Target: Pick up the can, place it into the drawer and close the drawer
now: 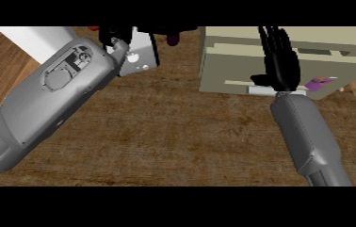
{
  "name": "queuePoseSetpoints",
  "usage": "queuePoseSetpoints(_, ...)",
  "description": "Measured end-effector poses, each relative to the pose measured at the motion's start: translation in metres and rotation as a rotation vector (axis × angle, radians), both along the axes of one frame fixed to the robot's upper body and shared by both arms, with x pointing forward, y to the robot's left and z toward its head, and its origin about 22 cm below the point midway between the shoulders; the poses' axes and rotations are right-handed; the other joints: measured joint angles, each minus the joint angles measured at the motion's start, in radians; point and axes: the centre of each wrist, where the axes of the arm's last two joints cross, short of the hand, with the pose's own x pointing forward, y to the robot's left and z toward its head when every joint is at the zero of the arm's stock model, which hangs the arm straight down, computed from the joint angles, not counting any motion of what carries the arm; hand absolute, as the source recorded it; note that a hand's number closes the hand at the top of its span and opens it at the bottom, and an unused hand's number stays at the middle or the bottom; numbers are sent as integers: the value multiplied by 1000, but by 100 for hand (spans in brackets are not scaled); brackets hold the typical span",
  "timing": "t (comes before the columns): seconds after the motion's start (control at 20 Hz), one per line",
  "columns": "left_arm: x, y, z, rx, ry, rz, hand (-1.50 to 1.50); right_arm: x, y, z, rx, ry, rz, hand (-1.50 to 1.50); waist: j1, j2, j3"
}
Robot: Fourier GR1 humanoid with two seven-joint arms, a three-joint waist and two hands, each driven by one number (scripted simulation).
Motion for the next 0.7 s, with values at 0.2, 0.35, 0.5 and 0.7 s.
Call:
queuePoseSetpoints(0.2, -10, 5, -9, 4, 17, -12, -150, 17, 7, 4, 19, 5, -22, -150, 7, 10, 8)
queuePoseSetpoints(0.35, -17, 12, -16, 6, 19, -14, -150, 26, 9, 8, 27, 2, -31, -150, 14, 14, 12)
queuePoseSetpoints(0.5, -23, 20, -25, 7, 22, -10, -150, 36, 12, 17, 32, -14, -37, -150, 14, 17, 13)
queuePoseSetpoints(0.7, -29, 33, -31, 9, 21, -10, -150, 45, 16, 26, 21, -2, -44, -150, 13, 22, 14)
